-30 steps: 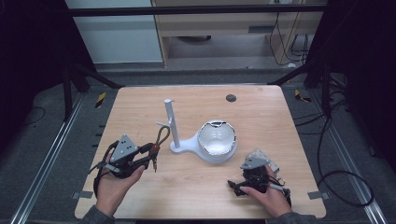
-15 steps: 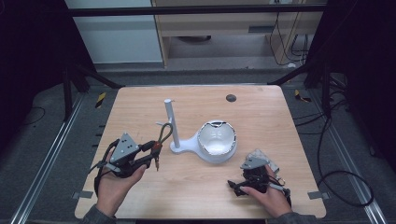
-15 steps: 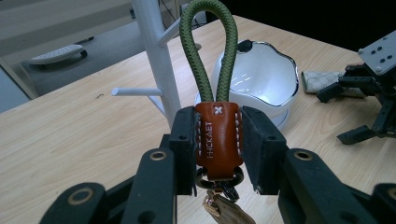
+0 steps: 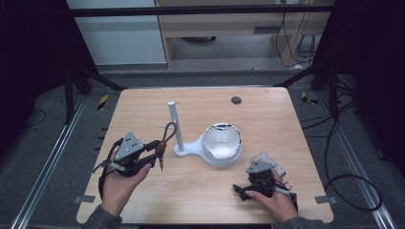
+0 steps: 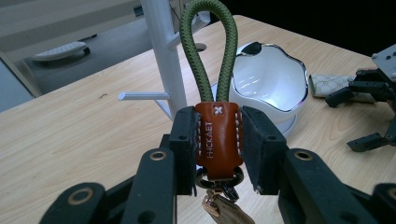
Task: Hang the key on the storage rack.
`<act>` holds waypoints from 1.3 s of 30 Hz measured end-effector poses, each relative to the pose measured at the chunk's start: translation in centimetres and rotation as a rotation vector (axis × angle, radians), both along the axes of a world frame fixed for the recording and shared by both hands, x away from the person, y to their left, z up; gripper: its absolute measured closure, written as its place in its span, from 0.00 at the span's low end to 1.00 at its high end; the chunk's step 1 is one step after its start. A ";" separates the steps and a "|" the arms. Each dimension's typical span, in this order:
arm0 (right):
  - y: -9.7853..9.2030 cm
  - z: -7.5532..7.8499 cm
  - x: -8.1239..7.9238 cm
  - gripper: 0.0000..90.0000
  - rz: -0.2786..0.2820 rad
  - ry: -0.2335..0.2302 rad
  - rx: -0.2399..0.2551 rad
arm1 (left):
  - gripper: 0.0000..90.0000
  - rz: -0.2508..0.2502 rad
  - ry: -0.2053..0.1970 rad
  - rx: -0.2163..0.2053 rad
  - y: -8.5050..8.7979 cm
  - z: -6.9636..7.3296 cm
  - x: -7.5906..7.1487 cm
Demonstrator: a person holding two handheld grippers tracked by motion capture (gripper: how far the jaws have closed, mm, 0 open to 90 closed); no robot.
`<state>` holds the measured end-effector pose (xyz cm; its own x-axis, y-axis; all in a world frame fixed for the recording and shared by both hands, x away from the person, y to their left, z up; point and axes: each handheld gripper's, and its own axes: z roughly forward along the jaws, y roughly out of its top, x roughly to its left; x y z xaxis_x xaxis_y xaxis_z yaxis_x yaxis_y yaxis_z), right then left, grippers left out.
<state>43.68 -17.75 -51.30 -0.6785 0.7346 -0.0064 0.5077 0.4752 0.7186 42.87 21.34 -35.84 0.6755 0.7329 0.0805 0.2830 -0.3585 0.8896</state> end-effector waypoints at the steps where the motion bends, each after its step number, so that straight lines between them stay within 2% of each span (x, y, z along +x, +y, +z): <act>1: 0.0 0.0 0.0 0.00 0.000 0.000 0.000 | 0.73 0.001 0.002 -0.001 -0.1 0.0 0.1; 21: 0.0 0.0 0.0 0.00 0.000 -0.002 0.001 | 0.73 0.028 0.039 0.009 -0.6 -1.3 2.2; 31: 0.0 0.0 0.0 0.00 0.001 -0.001 0.001 | 0.73 0.045 0.068 0.023 -1.1 -2.3 3.7; 39: 0.0 0.0 0.0 0.00 0.003 -0.002 0.001 | 0.73 0.051 0.077 0.030 -1.3 -2.8 4.2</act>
<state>43.65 -17.78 -51.31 -0.6810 0.7323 -0.0070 0.5045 0.4760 0.7203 47.08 20.07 -38.64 0.6424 0.7646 0.0525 0.3683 -0.3681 0.8538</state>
